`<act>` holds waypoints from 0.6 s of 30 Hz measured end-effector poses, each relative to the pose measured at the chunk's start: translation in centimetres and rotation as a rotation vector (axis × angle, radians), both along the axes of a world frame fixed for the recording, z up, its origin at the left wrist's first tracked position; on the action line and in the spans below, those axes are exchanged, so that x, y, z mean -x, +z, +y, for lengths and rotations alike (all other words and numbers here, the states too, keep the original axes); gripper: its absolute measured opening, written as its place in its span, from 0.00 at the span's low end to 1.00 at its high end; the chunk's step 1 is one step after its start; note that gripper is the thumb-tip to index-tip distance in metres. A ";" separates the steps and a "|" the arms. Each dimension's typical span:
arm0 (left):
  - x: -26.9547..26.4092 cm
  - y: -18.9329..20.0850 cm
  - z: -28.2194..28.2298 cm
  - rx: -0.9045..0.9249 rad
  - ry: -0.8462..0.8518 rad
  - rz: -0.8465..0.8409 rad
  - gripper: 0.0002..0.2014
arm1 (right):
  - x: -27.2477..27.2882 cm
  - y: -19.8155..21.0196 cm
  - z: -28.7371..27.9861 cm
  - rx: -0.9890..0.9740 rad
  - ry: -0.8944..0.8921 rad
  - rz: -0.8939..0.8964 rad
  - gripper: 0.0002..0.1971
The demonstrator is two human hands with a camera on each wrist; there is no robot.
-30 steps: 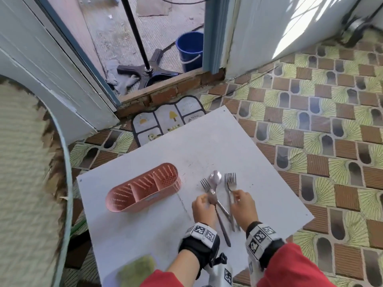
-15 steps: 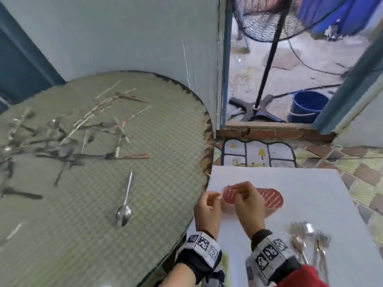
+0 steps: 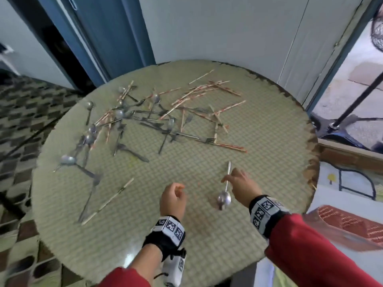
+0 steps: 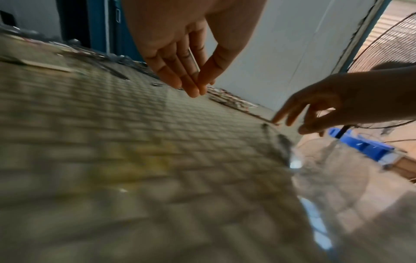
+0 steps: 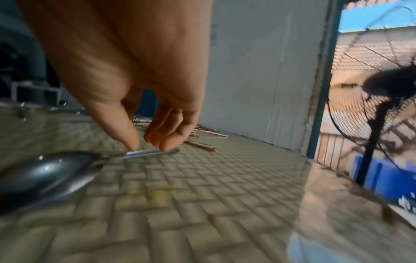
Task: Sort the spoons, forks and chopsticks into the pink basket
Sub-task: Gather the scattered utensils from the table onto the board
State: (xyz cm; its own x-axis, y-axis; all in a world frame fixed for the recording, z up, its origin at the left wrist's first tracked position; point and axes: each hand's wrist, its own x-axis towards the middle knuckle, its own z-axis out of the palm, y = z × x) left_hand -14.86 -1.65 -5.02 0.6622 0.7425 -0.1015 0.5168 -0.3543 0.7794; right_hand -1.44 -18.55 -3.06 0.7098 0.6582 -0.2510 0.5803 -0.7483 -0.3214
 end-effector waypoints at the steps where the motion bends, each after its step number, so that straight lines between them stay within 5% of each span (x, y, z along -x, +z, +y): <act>1: 1.0 -0.4 1.9 -0.035 0.004 0.049 0.07 | 0.0 -0.2 0.7 0.070 0.029 -0.041 0.19; 5: 5.2 -1.2 8.8 -0.246 0.024 0.205 0.10 | 0.2 -1.0 3.0 0.193 0.057 -0.158 0.11; 10: 8.7 -1.5 14.5 -0.355 0.098 0.401 0.18 | 0.9 -0.7 6.4 0.104 0.140 -0.269 0.08; 18: 9.8 -1.4 17.9 -0.387 0.033 0.497 0.07 | 2.3 0.5 14.8 -0.065 0.120 -0.064 0.07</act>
